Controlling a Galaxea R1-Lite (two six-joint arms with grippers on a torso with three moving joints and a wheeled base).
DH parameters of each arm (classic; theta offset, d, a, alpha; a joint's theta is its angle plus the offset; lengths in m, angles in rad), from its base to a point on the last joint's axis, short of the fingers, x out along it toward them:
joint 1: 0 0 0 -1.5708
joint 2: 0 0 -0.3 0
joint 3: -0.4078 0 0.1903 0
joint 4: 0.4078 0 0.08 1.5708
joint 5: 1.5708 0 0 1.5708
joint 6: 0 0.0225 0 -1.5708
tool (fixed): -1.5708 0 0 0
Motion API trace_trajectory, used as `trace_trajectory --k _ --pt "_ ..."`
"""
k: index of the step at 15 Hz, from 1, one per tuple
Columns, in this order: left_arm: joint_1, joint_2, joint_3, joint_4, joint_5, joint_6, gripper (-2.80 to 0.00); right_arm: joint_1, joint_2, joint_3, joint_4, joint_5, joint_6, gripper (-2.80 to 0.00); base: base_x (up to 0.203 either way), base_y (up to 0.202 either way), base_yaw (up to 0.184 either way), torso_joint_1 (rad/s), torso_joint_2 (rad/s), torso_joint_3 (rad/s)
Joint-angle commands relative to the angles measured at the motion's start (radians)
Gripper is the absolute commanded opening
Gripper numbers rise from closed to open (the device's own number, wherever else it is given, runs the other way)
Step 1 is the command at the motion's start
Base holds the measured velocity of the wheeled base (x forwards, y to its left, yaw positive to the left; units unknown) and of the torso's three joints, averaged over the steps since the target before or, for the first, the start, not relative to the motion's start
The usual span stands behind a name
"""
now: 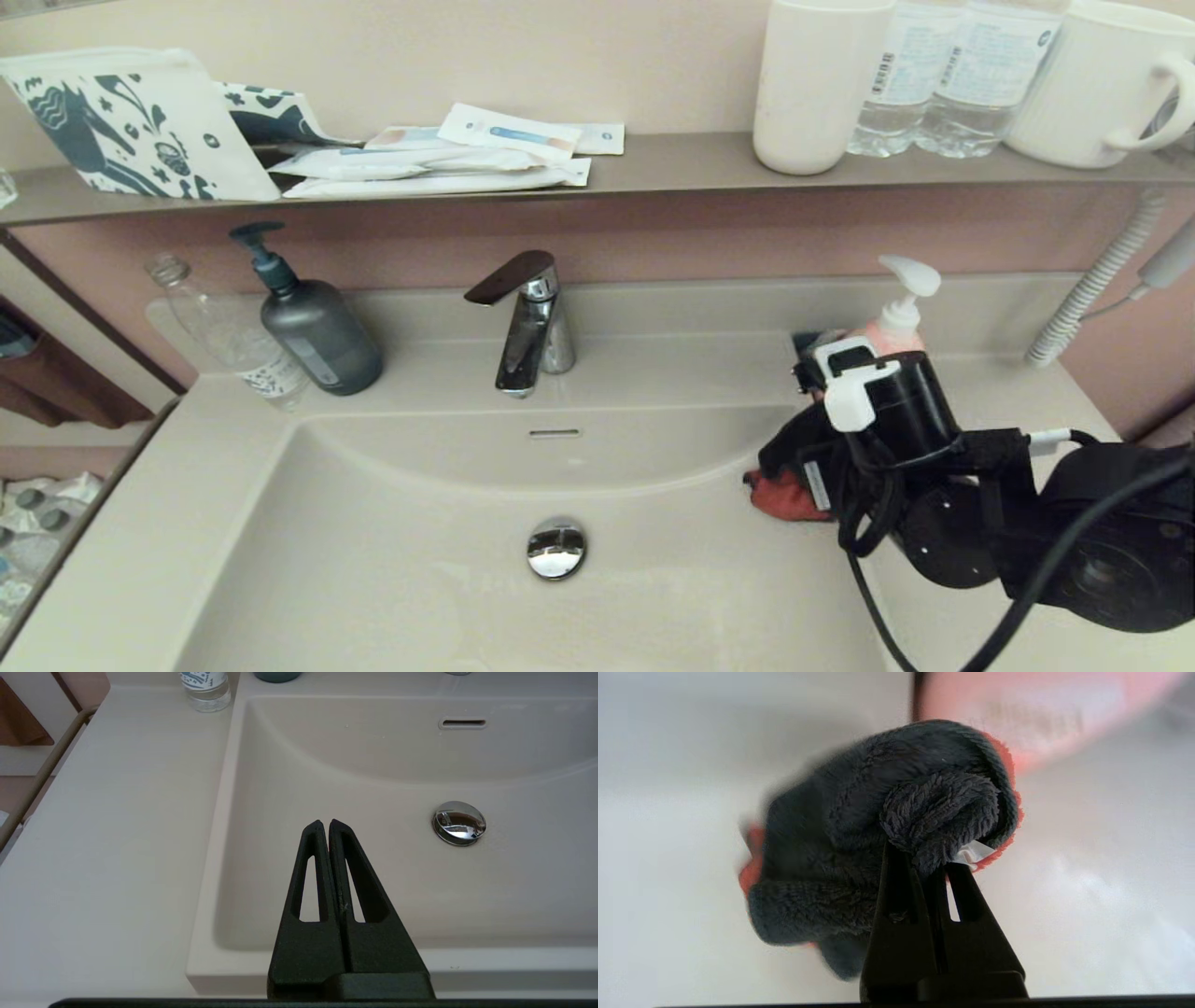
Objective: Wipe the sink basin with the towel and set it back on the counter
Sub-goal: Wipe the sink
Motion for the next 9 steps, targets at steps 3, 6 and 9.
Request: trace_trajectory --k 3,6,9 --pt "0.0 0.001 0.0 -0.001 0.0 0.0 -2.8 0.007 -0.044 0.101 0.041 -0.001 0.004 -2.8 0.0 0.0 0.0 0.0 0.0 0.0" --pt "0.0 0.001 0.0 -0.001 0.0 0.0 -2.8 0.07 -0.063 0.153 0.043 0.004 0.004 -2.8 0.0 0.0 0.0 0.0 0.0 0.0" --pt "0.0 0.001 0.0 -0.001 0.0 0.0 -2.8 0.158 -0.106 0.186 0.089 0.006 0.007 -2.8 0.0 0.0 0.0 0.0 0.0 0.0"
